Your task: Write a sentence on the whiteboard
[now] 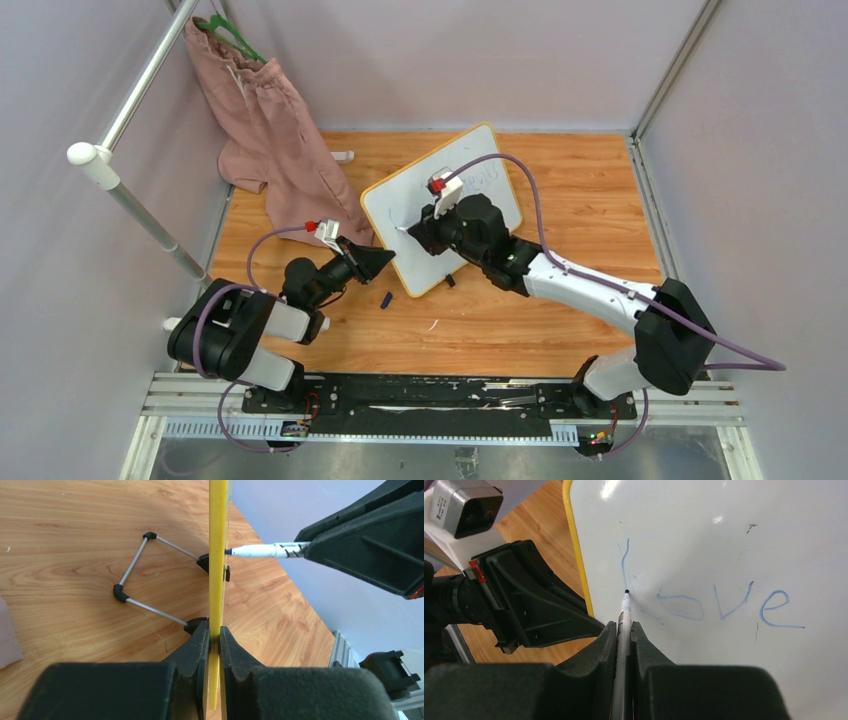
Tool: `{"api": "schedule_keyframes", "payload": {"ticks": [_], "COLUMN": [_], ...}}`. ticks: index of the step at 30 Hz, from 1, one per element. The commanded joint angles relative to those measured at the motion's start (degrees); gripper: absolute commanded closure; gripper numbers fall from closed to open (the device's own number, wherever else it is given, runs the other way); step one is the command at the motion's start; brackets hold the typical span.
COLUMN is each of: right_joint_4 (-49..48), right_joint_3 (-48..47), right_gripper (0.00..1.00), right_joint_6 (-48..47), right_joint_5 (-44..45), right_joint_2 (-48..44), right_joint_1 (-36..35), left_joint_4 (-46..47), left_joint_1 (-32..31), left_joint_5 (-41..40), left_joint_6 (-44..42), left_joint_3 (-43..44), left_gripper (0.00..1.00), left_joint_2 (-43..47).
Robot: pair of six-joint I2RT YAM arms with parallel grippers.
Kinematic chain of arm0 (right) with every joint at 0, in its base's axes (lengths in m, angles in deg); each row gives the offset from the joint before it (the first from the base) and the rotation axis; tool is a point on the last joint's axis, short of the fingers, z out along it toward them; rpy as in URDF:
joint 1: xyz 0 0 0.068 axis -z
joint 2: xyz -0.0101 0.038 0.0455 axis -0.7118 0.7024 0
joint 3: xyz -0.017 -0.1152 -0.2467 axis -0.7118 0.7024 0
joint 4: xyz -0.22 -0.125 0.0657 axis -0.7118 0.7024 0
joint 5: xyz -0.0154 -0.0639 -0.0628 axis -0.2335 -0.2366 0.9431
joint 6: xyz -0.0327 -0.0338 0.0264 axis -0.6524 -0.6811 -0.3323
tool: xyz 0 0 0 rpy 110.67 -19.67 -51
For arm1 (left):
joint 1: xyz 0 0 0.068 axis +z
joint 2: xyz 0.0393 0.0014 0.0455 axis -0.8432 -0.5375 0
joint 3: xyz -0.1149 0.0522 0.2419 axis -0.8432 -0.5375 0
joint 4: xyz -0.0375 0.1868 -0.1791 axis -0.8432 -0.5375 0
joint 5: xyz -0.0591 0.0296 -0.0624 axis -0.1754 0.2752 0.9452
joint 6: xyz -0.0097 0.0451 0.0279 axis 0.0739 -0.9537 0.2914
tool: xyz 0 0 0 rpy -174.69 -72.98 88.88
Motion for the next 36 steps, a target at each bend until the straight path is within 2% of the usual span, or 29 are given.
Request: {"api": "schedule_keyframes", "payload": {"ticks": [1,23,36], "right_joint_4": [2.3,3.2,5.0], "right_joint_3": [2.3,4.9,3.4], "right_gripper": [1.0,1.0,1.0], "right_joint_6": [-0.7,-0.3,-0.9], "right_joint_5": [2.1,4.7,10.1], "right_joint_2": [-0.9,-1.6,-2.2], "right_joint_1": [-0.7,-0.8,0.1], "left_joint_4": [2.6,2.2,1.9], "left_joint_1": [-0.4,-0.5,-0.5], "left_joint_5": [0.8,0.8,0.8], "left_joint_6": [-0.8,-0.8,-0.9], "left_joint_3": [0.1,0.0,0.0], "left_gripper": [1.0,1.0,1.0], "left_joint_2": [1.6,2.2,2.1]}}
